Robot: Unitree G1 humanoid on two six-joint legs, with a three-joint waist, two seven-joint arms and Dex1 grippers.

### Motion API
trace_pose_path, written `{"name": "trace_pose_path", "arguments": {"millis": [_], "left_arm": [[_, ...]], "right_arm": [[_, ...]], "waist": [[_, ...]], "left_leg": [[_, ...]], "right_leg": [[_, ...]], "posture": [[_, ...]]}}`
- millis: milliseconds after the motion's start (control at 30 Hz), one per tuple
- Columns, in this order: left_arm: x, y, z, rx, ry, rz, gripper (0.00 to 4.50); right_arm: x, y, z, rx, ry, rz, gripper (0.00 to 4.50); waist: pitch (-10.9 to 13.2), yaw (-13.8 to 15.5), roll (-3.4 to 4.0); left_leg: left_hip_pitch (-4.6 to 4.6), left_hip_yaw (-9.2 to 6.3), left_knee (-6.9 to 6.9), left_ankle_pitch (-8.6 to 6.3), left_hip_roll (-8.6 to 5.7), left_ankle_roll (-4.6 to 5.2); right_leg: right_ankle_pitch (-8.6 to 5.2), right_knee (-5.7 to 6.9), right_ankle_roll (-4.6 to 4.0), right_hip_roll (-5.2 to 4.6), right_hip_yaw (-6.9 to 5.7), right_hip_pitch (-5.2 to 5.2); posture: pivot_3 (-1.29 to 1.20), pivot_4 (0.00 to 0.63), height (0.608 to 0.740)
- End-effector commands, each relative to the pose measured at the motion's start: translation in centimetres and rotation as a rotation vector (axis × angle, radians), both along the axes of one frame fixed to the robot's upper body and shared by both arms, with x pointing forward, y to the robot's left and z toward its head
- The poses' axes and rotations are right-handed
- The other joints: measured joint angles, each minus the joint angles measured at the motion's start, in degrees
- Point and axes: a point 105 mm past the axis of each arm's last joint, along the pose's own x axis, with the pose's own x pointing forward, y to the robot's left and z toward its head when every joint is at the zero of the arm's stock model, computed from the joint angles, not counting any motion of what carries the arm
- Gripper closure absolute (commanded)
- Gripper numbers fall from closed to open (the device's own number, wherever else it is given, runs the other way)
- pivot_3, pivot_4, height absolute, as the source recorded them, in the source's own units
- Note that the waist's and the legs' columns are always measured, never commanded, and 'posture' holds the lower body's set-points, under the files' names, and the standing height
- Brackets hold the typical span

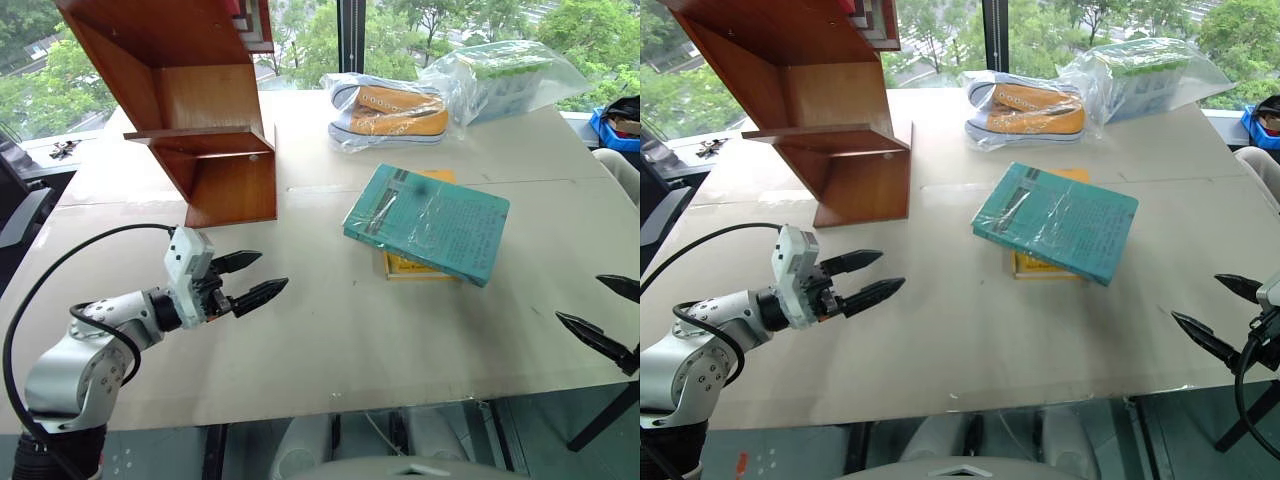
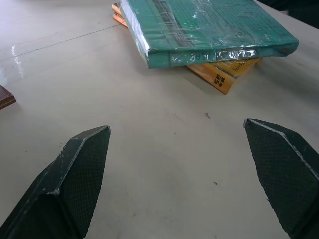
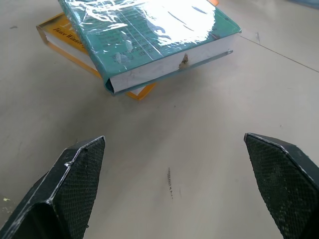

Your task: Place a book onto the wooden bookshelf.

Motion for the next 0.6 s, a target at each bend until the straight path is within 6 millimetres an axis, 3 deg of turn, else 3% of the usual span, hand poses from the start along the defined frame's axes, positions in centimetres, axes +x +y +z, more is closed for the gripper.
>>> {"name": "trace_pose_path", "arguments": {"millis": [33, 133, 300, 500, 600], "left_arm": [[0.0, -1.3, 2.2, 0.002, -0.08, -0.061, 0.07], [0.1, -2.7, 3.6, -0.004, -0.135, -0.113, 0.07], [0.2, -3.2, 4.1, 0.007, -0.169, -0.132, 0.07], [0.2, -4.4, 3.7, -0.03, -0.166, -0.125, 0.07], [0.1, -4.9, 3.5, -0.029, -0.167, -0.13, 0.0]], "right_arm": [[0.8, 0.4, 1.0, 0.013, -0.045, -0.014, 0.07], [1.9, 1.3, 1.5, 0.035, -0.052, -0.035, 0.07], [2.4, 2.5, 1.7, 0.019, -0.031, -0.003, 0.07], [5.6, 1.0, 0.3, -0.009, -0.009, -0.19, 0.07], [6.8, 0.8, 0.0, -0.02, 0.007, -0.247, 1.25]], "waist": [[0.0, 0.0, 0.0], [0.1, 0.0, -0.05], [0.0, 0.0, 0.06], [0.1, -0.1, 0.04], [0.1, 0.0, 0.04]], "left_leg": [[0.0, 0.0, 0.0, 0.0, 0.0, 0.01], [-0.01, 0.0, 0.03, 0.0, 0.0, 0.01], [0.0, 0.01, -0.03, 0.11, 0.0, -0.2], [-0.03, 0.05, -0.02, 0.12, -0.01, -0.21], [-0.03, 0.04, -0.01, 0.12, -0.02, -0.22]], "right_leg": [[0.0, 0.0, 0.0, 0.0, 0.0, 0.0], [0.01, 0.04, 0.0, 0.0, 0.0, 0.0], [-0.01, 0.04, -0.01, 0.03, -0.01, -0.01], [0.0, -0.04, 0.01, 0.03, 0.03, -0.03], [0.0, -0.01, 0.01, 0.03, 0.02, -0.03]], "posture": [[0.0, 0.15, 0.74], [0.0, 0.15, 0.74], [0.0, 0.15, 0.74], [0.0, 0.15, 0.74], [0.0, 0.15, 0.74]]}}
